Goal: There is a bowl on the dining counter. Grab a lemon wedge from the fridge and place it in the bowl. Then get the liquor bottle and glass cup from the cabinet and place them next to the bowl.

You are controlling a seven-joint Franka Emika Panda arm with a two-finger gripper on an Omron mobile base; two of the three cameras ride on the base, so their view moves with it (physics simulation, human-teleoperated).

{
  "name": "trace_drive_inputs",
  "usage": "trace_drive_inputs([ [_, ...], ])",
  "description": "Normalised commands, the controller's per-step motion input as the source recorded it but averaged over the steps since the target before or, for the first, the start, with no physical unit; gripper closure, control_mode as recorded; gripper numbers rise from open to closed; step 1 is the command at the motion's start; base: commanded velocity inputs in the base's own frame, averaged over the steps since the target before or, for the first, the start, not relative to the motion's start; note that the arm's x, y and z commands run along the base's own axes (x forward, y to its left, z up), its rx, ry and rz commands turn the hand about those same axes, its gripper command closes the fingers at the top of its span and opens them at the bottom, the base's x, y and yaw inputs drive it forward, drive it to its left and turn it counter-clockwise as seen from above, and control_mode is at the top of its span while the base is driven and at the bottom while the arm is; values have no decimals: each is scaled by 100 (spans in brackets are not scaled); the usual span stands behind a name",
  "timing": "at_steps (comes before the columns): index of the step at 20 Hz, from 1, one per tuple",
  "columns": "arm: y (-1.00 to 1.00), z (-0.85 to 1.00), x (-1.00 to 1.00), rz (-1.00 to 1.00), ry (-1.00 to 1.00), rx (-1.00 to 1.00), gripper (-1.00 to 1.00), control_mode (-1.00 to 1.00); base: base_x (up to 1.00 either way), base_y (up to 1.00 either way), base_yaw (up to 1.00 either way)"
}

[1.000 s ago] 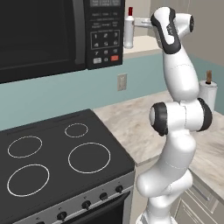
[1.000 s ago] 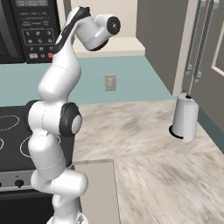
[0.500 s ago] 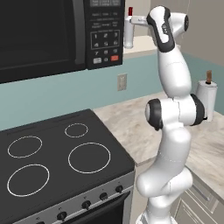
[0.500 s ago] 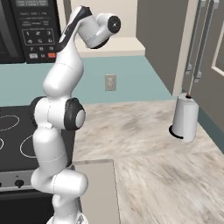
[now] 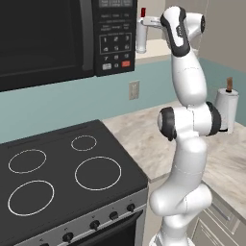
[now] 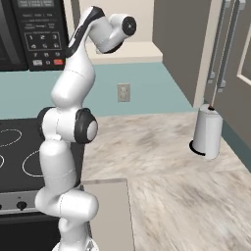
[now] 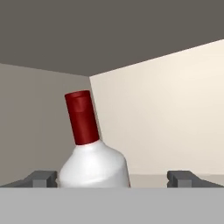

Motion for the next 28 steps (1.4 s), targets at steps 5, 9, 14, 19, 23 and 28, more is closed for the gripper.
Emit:
trace_drive_inputs([
  [5,18,0,25,5,2,0,-100,-100,0,0,0],
  [9,8,0,33,5,3,0,-100,-100,0,0,0],
  [14,1,0,31,4,2,0,-100,-100,0,0,0],
  [19,8,0,16,4,1,0,100,-100,0,0,0],
  [23,8,0,2,5,0,0,100,-100,0,0,0],
  [28,0,5,-10,5,0,0,100,-100,0,0,0],
])
